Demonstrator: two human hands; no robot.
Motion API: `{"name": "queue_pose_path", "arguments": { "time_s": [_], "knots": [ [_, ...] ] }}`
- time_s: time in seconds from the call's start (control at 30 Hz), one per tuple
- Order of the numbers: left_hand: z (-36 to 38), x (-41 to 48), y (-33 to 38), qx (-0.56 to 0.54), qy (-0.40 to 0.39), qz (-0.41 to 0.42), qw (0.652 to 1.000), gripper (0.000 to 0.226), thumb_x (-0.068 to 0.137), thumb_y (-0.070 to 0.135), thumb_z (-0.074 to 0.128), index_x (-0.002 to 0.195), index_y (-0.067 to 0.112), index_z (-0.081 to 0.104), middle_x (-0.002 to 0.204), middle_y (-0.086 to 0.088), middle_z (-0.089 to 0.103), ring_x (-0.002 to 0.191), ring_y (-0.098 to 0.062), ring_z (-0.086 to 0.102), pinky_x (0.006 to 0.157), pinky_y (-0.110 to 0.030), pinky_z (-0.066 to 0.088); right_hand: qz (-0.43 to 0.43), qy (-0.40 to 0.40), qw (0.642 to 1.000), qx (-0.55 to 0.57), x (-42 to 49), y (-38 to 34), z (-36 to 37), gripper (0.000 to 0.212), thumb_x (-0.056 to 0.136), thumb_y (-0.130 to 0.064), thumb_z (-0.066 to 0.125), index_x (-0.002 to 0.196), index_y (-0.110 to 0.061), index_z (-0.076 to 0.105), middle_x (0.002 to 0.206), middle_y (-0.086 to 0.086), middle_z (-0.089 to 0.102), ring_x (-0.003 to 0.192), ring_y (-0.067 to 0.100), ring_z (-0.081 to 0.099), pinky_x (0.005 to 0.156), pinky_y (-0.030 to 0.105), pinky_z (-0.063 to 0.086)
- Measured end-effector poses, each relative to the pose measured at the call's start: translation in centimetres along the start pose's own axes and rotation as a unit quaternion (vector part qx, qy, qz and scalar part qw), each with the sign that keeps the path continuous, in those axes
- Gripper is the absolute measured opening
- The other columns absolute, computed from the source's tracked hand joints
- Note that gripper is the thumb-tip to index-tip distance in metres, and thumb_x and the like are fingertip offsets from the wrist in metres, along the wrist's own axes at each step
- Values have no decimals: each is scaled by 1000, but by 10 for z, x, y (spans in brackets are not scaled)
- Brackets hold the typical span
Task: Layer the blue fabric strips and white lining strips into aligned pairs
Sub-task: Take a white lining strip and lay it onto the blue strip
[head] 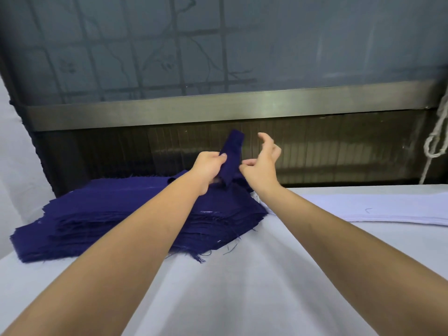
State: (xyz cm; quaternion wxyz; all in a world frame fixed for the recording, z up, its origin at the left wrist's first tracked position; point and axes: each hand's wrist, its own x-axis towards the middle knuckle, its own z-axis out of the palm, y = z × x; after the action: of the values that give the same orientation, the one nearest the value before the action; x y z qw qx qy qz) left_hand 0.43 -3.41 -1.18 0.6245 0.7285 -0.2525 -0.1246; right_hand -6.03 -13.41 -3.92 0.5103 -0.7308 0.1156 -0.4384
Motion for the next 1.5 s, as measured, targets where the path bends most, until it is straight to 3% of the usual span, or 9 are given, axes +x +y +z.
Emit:
{"name": "queue_pose_path", "arguments": {
  "time_s": [0.1, 0.27, 0.43, 0.67, 0.9, 1.03, 1.27, 1.4, 1.5],
  "knots": [
    [-2, -1, 17, -173, 4, -40, 984, 13, 99, 19, 45, 102, 13, 57, 98, -10, 64, 92, -26, 61, 81, -47, 50, 37, -31, 999, -14, -7, -1, 7, 75, 74, 7, 62, 136, -20, 29, 129, 3, 23, 78, 14, 51, 57, 11, 42],
    [-3, -6, 45, -386, -9, -52, 921, 30, 99, 20, 46, 126, 9, 45, 125, -13, 57, 116, -32, 54, 87, -52, 44, 62, -86, 993, -56, -14, -6, 28, 85, 75, -14, 74, 141, -16, 21, 133, 5, 24, 96, 12, 42, 80, 23, 40],
    [0, -20, 66, -464, -40, -41, 884, 36, 99, 23, 45, 132, 11, 42, 130, -14, 55, 114, -31, 54, 77, -48, 48, 160, 43, 984, 65, -6, -18, 52, 47, 91, -18, 55, 133, -13, 36, 132, 11, 42, 89, 33, 62, 83, 45, 52],
    [-12, -32, 83, -518, -41, -6, 854, 29, 101, 22, 41, 125, 8, 45, 129, -14, 54, 120, -32, 52, 89, -51, 44, 315, 144, 905, 248, 5, -5, 32, 42, 94, -10, 37, 134, -21, 40, 132, 11, 49, 47, 22, 62, 30, 15, 30],
    [-16, -42, 91, -549, -27, 11, 836, 32, 101, 20, 39, 131, 7, 43, 130, -15, 54, 120, -32, 52, 91, -50, 44, 325, 252, 860, 303, 12, 4, -24, 40, 91, 0, 40, 125, -14, 56, 121, 14, 55, 59, 35, 60, 42, 29, 52],
    [-20, -47, 88, -562, -20, 17, 827, 30, 101, 20, 40, 128, 7, 43, 129, -15, 54, 119, -32, 53, 93, -50, 44, 302, 272, 873, 268, 16, 11, -60, 39, 89, 1, 37, 117, -13, 59, 117, 9, 57, 76, 42, 67, 30, 16, 39],
    [-14, -59, 56, -550, 12, -20, 835, 33, 102, 19, 38, 131, 5, 42, 132, -16, 52, 123, -32, 50, 97, -49, 42, 231, 236, 939, 94, -3, 22, -130, 44, 84, 4, 32, 108, -18, 62, 109, 6, 64, 59, 29, 67, 31, 11, 30],
    [-11, -69, 26, -500, 60, -74, 861, 33, 102, 15, 37, 132, 2, 43, 128, -17, 55, 118, -31, 55, 93, -47, 44, 125, 155, 967, -157, -29, 33, -165, 41, 83, 3, 42, 103, -23, 66, 120, 1, 56, 77, 23, 65, 71, 31, 53],
    [-9, -81, 0, -407, 100, -89, 904, 16, 100, 8, 42, 110, 0, 51, 104, -17, 63, 88, -28, 65, 74, -44, 53, 21, 77, 923, -376, -50, 40, -197, 30, 88, -5, 50, 106, -21, 67, 121, -3, 48, 90, 19, 51, 77, 30, 40]
  ]
}}
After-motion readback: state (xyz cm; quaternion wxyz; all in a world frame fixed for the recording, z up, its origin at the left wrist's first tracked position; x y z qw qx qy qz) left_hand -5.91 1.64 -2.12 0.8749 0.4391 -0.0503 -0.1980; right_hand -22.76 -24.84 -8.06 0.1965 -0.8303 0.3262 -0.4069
